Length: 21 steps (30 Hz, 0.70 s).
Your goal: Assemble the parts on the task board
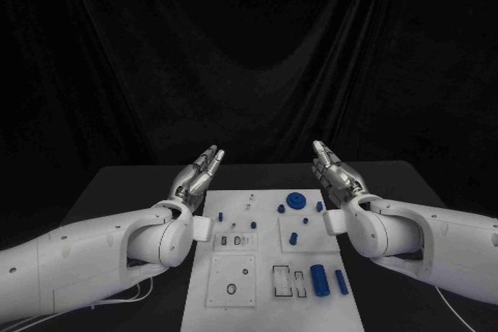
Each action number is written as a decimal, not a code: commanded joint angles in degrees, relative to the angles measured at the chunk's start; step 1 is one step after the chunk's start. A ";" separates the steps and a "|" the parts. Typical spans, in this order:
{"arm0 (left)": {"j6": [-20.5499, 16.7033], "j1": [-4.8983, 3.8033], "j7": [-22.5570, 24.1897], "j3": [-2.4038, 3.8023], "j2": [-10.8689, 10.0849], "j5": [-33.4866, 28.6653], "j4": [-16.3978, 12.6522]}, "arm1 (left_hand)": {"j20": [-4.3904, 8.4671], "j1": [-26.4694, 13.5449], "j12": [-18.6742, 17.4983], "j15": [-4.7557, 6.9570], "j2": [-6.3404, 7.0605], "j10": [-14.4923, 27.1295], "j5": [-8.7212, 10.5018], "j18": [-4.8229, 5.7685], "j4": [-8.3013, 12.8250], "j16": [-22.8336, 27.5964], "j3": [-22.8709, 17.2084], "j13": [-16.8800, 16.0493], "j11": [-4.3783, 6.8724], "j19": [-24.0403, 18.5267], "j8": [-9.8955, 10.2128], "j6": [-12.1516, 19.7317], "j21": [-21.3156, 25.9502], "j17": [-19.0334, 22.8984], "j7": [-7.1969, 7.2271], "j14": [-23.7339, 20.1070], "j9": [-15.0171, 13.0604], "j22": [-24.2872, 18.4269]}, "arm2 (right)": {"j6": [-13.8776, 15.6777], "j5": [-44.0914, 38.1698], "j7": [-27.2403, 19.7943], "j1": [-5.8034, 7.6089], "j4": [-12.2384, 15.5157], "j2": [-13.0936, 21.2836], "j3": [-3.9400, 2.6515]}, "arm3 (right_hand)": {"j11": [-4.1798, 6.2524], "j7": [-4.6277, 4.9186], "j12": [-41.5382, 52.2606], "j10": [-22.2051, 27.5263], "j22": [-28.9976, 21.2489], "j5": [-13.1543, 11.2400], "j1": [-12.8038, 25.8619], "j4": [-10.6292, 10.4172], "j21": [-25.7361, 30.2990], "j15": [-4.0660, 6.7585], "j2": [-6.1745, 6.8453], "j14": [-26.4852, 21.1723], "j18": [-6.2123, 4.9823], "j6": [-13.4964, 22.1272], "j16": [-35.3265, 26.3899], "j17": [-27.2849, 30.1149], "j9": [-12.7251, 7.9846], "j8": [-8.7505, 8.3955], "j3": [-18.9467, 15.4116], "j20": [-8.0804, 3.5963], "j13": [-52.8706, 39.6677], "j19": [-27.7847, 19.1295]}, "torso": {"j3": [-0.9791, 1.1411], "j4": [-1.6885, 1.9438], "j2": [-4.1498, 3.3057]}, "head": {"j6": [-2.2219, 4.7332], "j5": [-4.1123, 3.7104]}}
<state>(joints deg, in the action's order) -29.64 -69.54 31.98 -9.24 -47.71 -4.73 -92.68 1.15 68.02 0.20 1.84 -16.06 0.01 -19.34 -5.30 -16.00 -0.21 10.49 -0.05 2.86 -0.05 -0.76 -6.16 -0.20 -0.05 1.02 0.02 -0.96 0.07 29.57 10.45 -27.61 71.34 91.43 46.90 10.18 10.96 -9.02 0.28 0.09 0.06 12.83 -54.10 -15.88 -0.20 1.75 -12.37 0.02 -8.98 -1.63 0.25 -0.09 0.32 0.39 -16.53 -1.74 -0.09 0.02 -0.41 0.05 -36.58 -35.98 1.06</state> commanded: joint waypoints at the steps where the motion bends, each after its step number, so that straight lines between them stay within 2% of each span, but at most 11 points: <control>1: 11.51 -1.47 5.07 -0.99 -0.38 -4.41 -0.73 | -0.55 2.85 -0.20 1.81 0.09 -0.01 -0.42 -1.66 -0.73 0.21 0.81 0.05 0.72 0.05 -0.28 -0.61 0.20 0.05 0.44 -0.02 -0.10 -0.07 | -12.30 8.20 2.83 1.77 0.50 0.43 1.20 | 0.29 -0.05 -0.28 -0.09 -0.06 -1.00 -2.82 -0.36 0.20 10.89 0.25 -0.02 -1.07 -0.39 -0.25 0.09 0.14 0.08 -1.24 -1.96 0.09 -0.02 | -0.02 0.01 -0.28 | 0.00 0.01; 2: 13.11 -2.14 5.56 -1.62 -0.58 -4.97 -0.95 | -0.80 3.17 -0.20 1.91 0.29 -0.01 -0.27 -1.99 -0.74 0.21 1.15 0.05 1.01 0.05 -0.20 -0.17 0.20 0.05 0.85 -0.02 -0.03 -0.07 | -14.13 9.46 3.16 2.66 0.63 0.61 1.98 | -0.08 0.21 -0.28 -0.09 -0.06 -1.20 -2.90 -0.45 0.20 10.48 0.40 -0.02 -1.09 -0.59 -0.25 0.09 0.18 0.12 -1.37 -1.71 0.09 -0.02 | -0.02 0.01 -0.28 | 0.00 0.01; 4: 14.63 -2.78 6.04 -2.22 -0.77 -5.51 -1.16 | -0.96 3.27 -0.20 2.01 0.22 -0.01 -0.05 -2.26 -0.78 0.21 1.39 0.05 1.25 0.05 -0.14 0.25 0.20 0.05 1.31 -0.02 0.03 -0.07 | -15.94 10.71 3.48 3.53 0.77 0.79 2.75 | -0.44 0.53 -0.28 -0.09 -0.06 -1.40 -2.64 -0.71 0.20 10.10 0.35 -0.02 -1.11 -0.61 -0.25 0.09 0.18 0.12 -1.56 -1.43 0.09 -0.02 | -0.02 0.01 -0.28 | 0.00 0.01; 7: 16.14 -3.41 6.51 -2.82 -0.97 -6.04 -1.37 | -1.06 3.33 -0.20 2.03 0.21 -0.01 -0.01 -2.38 -0.77 0.21 1.51 0.05 1.39 0.05 -0.13 0.34 0.20 0.05 1.51 -0.02 0.04 -0.07 | -17.90 12.06 3.84 4.48 0.91 0.99 3.59 | -0.55 0.67 -0.28 -0.09 -0.06 -1.40 -2.44 -0.79 0.20 9.98 0.26 -0.02 -1.11 -0.50 -0.25 0.09 0.16 0.09 -1.65 -1.32 0.09 -0.02 | -0.02 0.01 -0.28 | 0.00 0.01; 8: 16.49 -3.56 6.61 -2.95 -1.01 -6.16 -1.42 | -1.08 3.35 -0.20 2.02 0.22 -0.01 -0.02 -2.39 -0.76 0.21 1.53 0.05 1.40 0.05 -0.14 0.25 0.20 0.05 1.53 -0.02 0.02 -0.07 | -18.44 12.44 3.93 4.74 0.95 1.04 3.82 | -0.84 1.05 -0.28 -0.09 -0.06 -1.17 -2.41 -0.76 0.20 9.75 0.17 -0.02 -1.12 -0.43 -0.25 0.09 0.14 0.07 -1.70 -1.17 0.09 -0.02 | -0.02 0.01 -0.28 | 0.00 0.01; 11: 16.62 -3.61 6.66 -3.01 -1.03 -6.21 -1.44 | -1.24 3.48 -0.20 1.98 0.28 -0.01 -0.02 -2.49 -0.73 0.21 1.61 0.05 1.45 0.05 -0.16 0.17 0.20 0.05 1.61 -0.02 0.00 -0.07 | -18.89 12.75 4.02 4.96 0.99 1.09 4.01 | -0.94 1.17 -0.28 -0.09 -0.06 -1.12 -2.43 -0.74 0.20 9.66 0.16 -0.02 -1.13 -0.49 -0.25 0.09 0.15 0.08 -1.71 -1.12 0.09 -0.02 | -0.02 0.01 -0.28 | 0.00 0.01; 12: 20.07 -3.63 8.50 -3.02 -0.63 -5.34 1.16 | -1.43 3.64 -0.20 1.93 0.31 -0.01 -0.03 -2.62 -0.72 0.21 1.69 0.05 1.55 0.05 -0.16 0.21 0.20 0.05 1.74 -0.02 0.01 -0.07 | -21.96 11.79 5.01 4.90 0.81 4.45 4.02 | -0.94 1.18 -0.28 -0.09 -0.06 -1.11 -2.43 -0.74 0.20 9.65 0.16 -0.02 -1.13 -0.53 -0.25 0.09 0.16 0.09 -1.71 -1.11 0.09 -0.02 | 0.69 0.12 1.29 | -2.23 0.06; 14: 20.29 -3.62 8.85 -3.02 -0.68 -4.23 1.41 | -1.74 3.83 -0.20 1.84 0.44 -0.01 0.04 -2.81 -0.71 0.21 1.85 0.05 1.61 0.05 -0.18 0.13 0.20 0.05 1.82 -0.02 -0.01 -0.07 | -22.29 11.54 4.96 4.90 0.90 4.70 4.02 | -1.00 1.23 -0.28 -0.09 -0.06 -1.07 -2.48 -0.71 0.20 9.58 0.19 -0.02 -1.13 -0.60 -0.25 0.09 0.18 0.11 -1.73 -1.06 0.09 -0.02 | 0.68 0.17 1.19 | -2.25 -0.06; 16: 20.54 -3.62 9.19 -3.02 -0.89 -3.06 1.43 | -1.99 3.97 -0.20 1.80 0.55 -0.01 0.18 -2.98 -0.72 0.21 2.01 0.05 1.68 0.05 -0.17 0.17 0.20 0.05 1.94 -0.02 0.00 -0.07 | -22.57 11.07 4.88 4.90 1.04 4.92 4.02 | -1.13 1.34 -0.28 -0.09 -0.06 -1.03 -2.65 -0.64 0.20 9.44 0.26 -0.02 -1.14 -0.71 -0.25 0.09 0.20 0.14 -1.74 -0.93 0.09 -0.02 | 0.65 0.50 0.76 | -2.03 -0.57; 19: 20.71 -3.62 9.61 -3.02 -1.27 -1.46 1.27 | -2.94 4.23 -0.20 1.54 0.69 -0.01 1.02 -3.63 -0.77 0.21 2.54 0.05 1.74 0.05 -0.15 0.26 0.20 0.05 2.46 -0.02 0.01 -0.07 | -22.85 10.06 4.67 4.90 1.25 5.20 4.02 | -1.35 1.52 -0.28 -0.09 -0.06 -0.94 -2.89 -0.61 0.20 9.17 0.29 -0.02 -1.14 -0.78 -0.25 0.09 0.21 0.15 -1.73 -0.70 0.09 -0.02 | 0.65 0.76 0.47 | -2.28 -0.99; 21: 21.00 -3.62 9.82 -3.02 -1.47 -0.22 1.25 | -3.69 4.45 -0.20 0.98 0.64 -0.01 1.18 -3.91 -0.75 0.21 2.79 0.05 1.76 0.05 -0.11 0.56 0.20 0.05 3.36 -0.02 0.05 -0.07 | -23.04 9.13 4.55 4.90 1.31 5.38 4.02 | -1.95 2.09 -0.28 -0.09 -0.06 -0.85 -3.53 -0.52 0.20 8.37 0.49 -0.02 -1.18 -1.05 -0.25 0.09 0.26 0.20 -1.71 -0.08 0.09 -0.02 | 0.64 0.92 0.34 | -2.47 -1.21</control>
<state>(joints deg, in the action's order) -11.48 -73.13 37.89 -12.25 -49.22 -7.78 -91.25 -2.12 71.98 0.20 1.83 -15.45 -0.09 -18.40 -8.43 -16.76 -0.21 12.87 -0.07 4.21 0.06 -0.76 -5.64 -0.20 -0.07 4.02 0.02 -0.99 0.08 9.72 20.85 -24.05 76.20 92.63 52.03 14.22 9.37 -7.21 0.28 0.01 0.07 11.71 -57.14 -16.51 -0.21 1.74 -11.95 0.02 -9.03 -2.73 0.25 -0.09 0.53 0.39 -18.10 -1.74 -0.09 0.02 0.13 0.63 -36.06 -38.25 0.10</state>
